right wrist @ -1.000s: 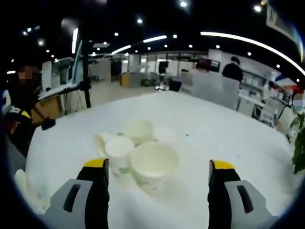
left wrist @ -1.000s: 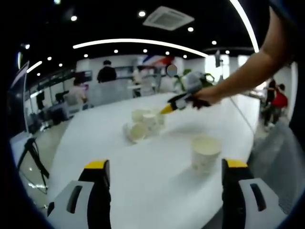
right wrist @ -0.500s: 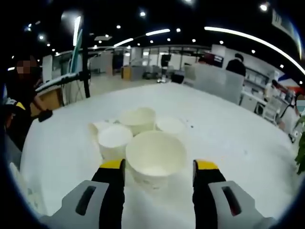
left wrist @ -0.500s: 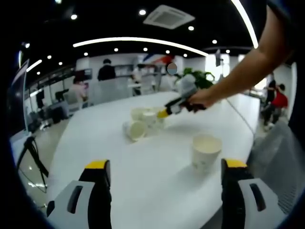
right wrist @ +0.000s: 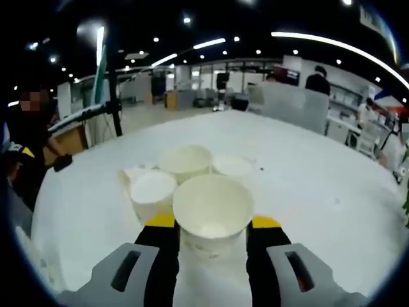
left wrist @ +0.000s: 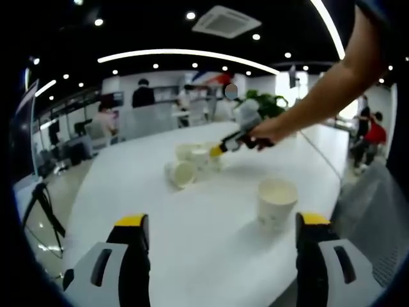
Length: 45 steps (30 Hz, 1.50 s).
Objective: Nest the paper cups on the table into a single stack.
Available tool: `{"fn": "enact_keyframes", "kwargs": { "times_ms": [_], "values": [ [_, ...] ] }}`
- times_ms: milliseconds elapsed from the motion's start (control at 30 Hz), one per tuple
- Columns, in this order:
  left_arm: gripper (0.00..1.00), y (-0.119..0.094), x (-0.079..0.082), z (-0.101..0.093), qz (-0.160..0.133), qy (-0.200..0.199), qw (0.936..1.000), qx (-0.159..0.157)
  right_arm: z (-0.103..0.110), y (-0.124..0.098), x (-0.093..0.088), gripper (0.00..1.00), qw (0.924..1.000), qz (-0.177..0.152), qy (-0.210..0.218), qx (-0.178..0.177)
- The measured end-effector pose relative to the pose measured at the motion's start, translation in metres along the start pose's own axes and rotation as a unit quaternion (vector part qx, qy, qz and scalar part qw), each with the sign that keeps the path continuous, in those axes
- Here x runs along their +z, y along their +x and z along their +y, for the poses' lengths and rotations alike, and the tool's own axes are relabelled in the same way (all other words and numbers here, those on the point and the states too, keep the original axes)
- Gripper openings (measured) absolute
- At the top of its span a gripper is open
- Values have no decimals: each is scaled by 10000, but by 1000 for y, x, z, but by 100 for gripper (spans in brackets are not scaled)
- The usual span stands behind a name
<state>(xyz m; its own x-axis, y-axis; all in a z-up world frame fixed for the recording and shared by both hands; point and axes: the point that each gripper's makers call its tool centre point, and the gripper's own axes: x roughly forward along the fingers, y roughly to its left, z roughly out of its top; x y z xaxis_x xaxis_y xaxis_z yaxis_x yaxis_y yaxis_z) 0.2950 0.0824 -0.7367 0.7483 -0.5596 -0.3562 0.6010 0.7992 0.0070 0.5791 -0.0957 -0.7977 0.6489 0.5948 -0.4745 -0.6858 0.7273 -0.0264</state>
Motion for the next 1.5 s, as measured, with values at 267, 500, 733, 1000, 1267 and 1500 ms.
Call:
{"fn": "enact_keyframes", "kwargs": {
  "times_ms": [267,500,733,1000,1267,1500],
  "values": [
    [92,0,0,0,6,16,10000,13,4,-7,-3,37,9999,-20,113,7],
    [91,-1,-1,-1,19,93,9999,35,6,-18,11,36,9997,-151,181,15],
    [93,0,-5,-4,110,158,9998,-17,0,-29,32,35,9993,-277,270,16],
    [98,1,-9,-8,228,109,9997,-75,-9,-43,55,35,9989,-403,250,-71],
    [98,1,-8,-9,224,91,9997,-82,-15,-54,65,35,9987,-432,243,-128],
    [98,1,-8,-8,248,121,9996,-74,-13,-59,71,35,9988,-434,185,-88]
  ]
}}
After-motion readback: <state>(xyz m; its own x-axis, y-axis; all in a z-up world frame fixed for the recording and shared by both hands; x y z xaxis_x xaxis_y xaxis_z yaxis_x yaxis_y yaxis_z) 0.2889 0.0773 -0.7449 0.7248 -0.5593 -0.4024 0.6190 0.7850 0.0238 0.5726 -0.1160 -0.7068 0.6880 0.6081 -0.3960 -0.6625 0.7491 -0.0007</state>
